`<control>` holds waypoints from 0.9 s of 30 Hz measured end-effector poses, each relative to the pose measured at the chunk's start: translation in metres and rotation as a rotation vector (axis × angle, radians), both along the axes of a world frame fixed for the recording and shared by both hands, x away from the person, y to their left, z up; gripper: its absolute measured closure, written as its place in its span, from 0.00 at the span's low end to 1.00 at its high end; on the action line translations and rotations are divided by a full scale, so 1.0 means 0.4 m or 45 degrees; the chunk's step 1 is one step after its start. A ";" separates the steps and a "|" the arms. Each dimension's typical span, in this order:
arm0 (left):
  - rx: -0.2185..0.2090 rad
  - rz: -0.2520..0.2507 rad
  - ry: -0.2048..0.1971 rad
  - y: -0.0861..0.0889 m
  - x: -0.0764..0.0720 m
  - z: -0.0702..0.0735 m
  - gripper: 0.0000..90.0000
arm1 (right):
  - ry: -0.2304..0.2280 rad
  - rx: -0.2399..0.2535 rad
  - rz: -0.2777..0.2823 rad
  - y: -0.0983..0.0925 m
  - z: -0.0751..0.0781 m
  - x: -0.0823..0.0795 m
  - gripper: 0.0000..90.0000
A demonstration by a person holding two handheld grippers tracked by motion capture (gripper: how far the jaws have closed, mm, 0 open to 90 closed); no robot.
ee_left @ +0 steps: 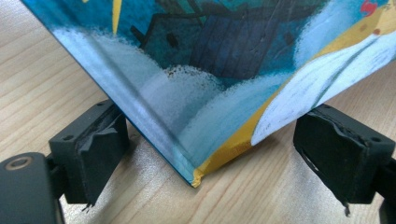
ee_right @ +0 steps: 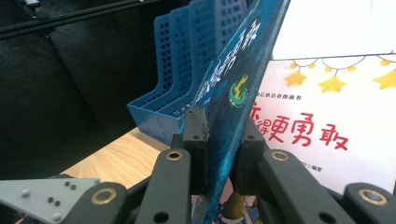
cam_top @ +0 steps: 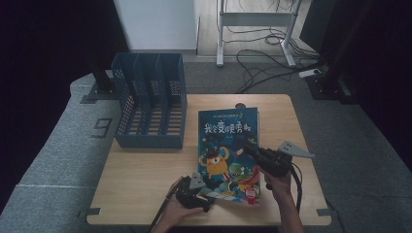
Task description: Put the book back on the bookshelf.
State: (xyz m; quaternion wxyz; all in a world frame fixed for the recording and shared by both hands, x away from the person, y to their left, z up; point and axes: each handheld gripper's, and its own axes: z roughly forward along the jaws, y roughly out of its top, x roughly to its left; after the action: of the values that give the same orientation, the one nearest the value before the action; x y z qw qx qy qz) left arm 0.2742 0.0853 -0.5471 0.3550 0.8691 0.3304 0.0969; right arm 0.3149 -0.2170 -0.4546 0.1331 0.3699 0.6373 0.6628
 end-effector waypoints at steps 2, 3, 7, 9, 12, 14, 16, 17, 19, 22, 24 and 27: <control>0.003 0.003 -0.002 0.000 0.001 0.000 0.11 | -0.032 -0.003 0.021 0.005 0.006 -0.007 0.87; 0.004 0.006 -0.003 0.000 0.001 0.000 0.11 | -0.041 0.000 0.029 0.006 0.008 -0.009 0.87; 0.011 0.029 -0.010 0.003 0.005 -0.001 0.12 | -0.079 -0.004 0.057 0.014 0.017 -0.018 0.88; 0.015 0.043 -0.016 0.004 0.008 -0.001 0.12 | -0.094 -0.008 0.069 0.017 0.020 -0.022 0.88; 0.026 0.063 -0.021 0.006 0.011 -0.001 0.12 | -0.099 -0.004 0.083 0.023 0.024 -0.025 0.89; 0.038 0.078 -0.027 0.007 0.014 -0.001 0.12 | -0.098 0.012 0.097 0.026 0.024 -0.026 0.90; 0.041 0.086 -0.028 0.009 0.017 -0.001 0.12 | -0.100 0.017 0.106 0.028 0.024 -0.027 0.90; 0.042 0.091 -0.031 0.009 0.017 -0.002 0.12 | -0.100 0.018 0.112 0.029 0.024 -0.027 0.90; 0.047 0.100 -0.034 0.011 0.021 -0.002 0.12 | -0.108 0.016 0.119 0.031 0.025 -0.028 0.91; 0.056 0.115 -0.036 0.012 0.025 -0.002 0.12 | -0.110 0.018 0.127 0.037 0.027 -0.032 0.91; 0.050 0.123 -0.031 0.014 0.032 -0.002 0.12 | -0.114 0.020 0.139 0.040 0.029 -0.034 0.92; 0.052 0.141 -0.034 0.016 0.038 -0.002 0.12 | -0.124 0.024 0.149 0.046 0.032 -0.038 0.92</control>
State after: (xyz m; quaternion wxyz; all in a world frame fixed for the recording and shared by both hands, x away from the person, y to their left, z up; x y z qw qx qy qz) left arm 0.2893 0.0919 -0.5479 0.3358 0.8551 0.3714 0.1347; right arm 0.2996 -0.1985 -0.4417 0.1215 0.3007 0.6443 0.6926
